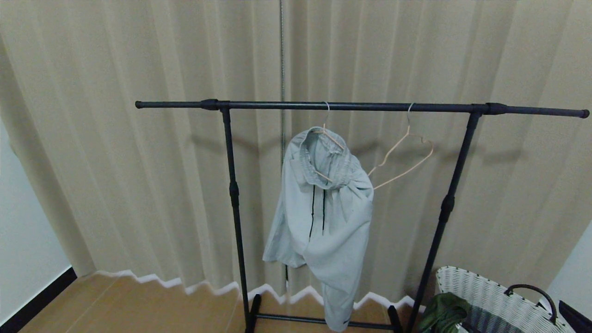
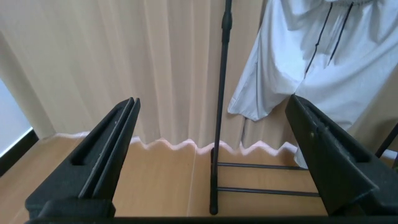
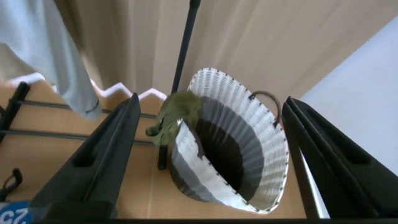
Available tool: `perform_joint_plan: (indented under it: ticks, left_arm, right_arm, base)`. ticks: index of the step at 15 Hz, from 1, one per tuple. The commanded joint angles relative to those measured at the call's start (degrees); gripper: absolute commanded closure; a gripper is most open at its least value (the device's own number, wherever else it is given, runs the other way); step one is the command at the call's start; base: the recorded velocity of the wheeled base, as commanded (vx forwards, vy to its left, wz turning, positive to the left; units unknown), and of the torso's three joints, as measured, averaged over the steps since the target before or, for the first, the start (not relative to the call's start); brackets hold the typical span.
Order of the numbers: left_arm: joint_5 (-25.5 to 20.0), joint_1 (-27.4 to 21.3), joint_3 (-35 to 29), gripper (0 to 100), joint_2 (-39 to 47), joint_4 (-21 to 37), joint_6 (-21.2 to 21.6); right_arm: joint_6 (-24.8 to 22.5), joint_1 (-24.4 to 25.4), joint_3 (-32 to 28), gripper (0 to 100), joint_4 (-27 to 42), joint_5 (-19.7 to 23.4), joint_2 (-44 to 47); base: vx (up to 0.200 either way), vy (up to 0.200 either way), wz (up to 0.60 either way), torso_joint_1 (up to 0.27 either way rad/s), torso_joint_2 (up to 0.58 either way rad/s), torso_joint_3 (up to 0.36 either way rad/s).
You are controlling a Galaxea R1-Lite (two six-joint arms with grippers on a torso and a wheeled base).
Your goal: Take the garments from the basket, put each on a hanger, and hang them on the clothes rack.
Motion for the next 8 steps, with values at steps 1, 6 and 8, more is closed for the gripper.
perform_joint_plan:
  ticks: [1,6,8]
  left_arm:
    - [0.02,0.0,0.01,0,0.02,-0.01,-0.05]
    - [0.02,0.0,0.01,0,0.02,-0.01,-0.05]
    - [0.02,0.0,0.01,0,0.02,-0.01,-0.05]
  right_arm:
    - [-0.08,0.03,1.56,0,0.05,0.02,-3.22]
    - [-0.17,0.03,2.52,0,0.05,0.02,-4.36]
    - [-0.17,0.03,2.96,0,0.13,0.1,-5.42]
  base:
    - [0.0,0.0,0.0,-0.168,0.41,0.237]
    - [0.0,0.0,0.0,-0.197,0.48,0.274]
    - [0.0,0.0,0.0,-0.178,0.47,0.278]
